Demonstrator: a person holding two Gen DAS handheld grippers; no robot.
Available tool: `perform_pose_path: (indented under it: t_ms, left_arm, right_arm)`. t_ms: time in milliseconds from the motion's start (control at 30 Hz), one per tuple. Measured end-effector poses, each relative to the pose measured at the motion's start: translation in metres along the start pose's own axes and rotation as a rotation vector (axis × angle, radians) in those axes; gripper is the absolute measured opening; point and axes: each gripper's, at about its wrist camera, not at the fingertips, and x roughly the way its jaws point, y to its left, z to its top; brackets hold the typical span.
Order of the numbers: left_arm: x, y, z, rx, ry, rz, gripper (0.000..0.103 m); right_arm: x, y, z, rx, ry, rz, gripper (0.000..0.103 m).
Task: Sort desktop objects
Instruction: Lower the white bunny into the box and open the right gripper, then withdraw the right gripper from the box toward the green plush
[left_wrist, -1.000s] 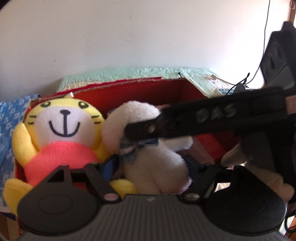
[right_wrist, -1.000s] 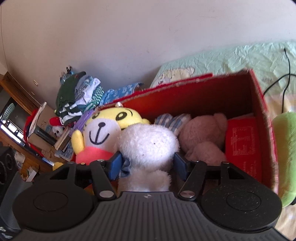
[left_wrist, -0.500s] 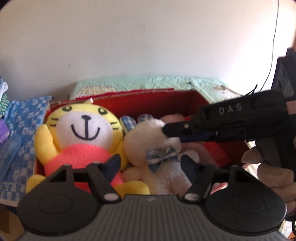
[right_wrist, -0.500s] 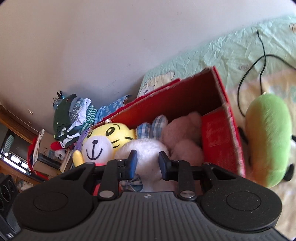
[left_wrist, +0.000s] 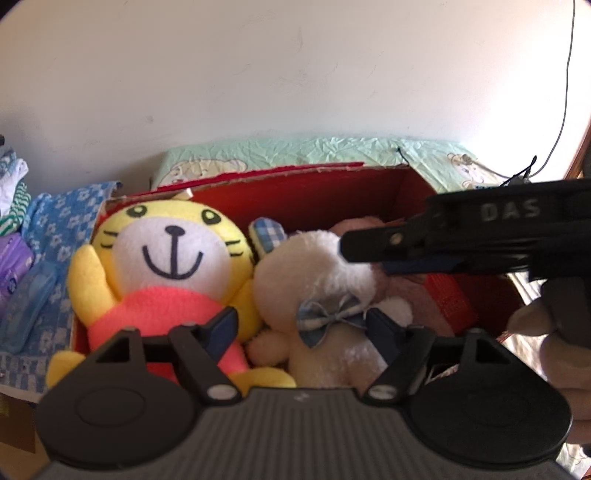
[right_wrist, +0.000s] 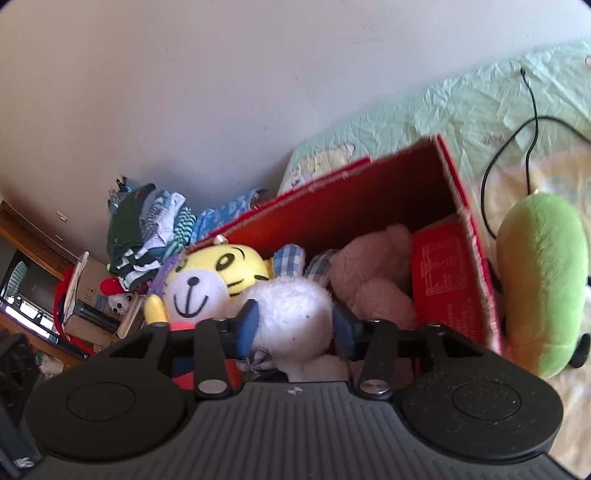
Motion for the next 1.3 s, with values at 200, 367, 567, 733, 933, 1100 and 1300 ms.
perform_pose_path:
  t_ms: [200,367,567,733,933,1100,1300]
  left_arm:
    - [-0.005,-0.001,0.002,-0.02,0.028,0.024,0.079]
    - [-0.017,-0.006,0.002,-0.028,0.019,0.032,0.085]
    - [-0.037,-0.017,-0.002,0.004,-0.028,0.021,0.085]
    - [-0.043,-0.036,-0.003,0.012,-0.044,-0.049,0.083]
    - [-0.043,-0.072,0.001,0.026,-0.06,-0.1,0.083]
    - [-0.038,-0.099,0.003,0.011,-0.056,-0.1,0.084]
    - [-0.038,-0.123,0.001,-0.015,-0.061,-0.067,0.087]
  right_arm:
    - [-0.019,0.004,-0.007,-0.023,-0.065,-0.073,0.052]
    - [-0.04,0.009,-0.018,-0.093,-0.1,-0.102,0.053]
    - [-0.078,-0.004,-0.03,-0.089,-0.172,-0.111,0.054]
    - [-0.107,-0.034,-0.03,-0.035,-0.206,-0.143,0.054]
    - [-0.12,-0.073,-0.024,0.0,-0.191,-0.201,0.054]
    - [-0.109,-0.108,-0.014,0.048,-0.125,-0.192,0.054]
    - [-0.074,-0.126,-0.002,0.048,-0.018,-0.17,0.055]
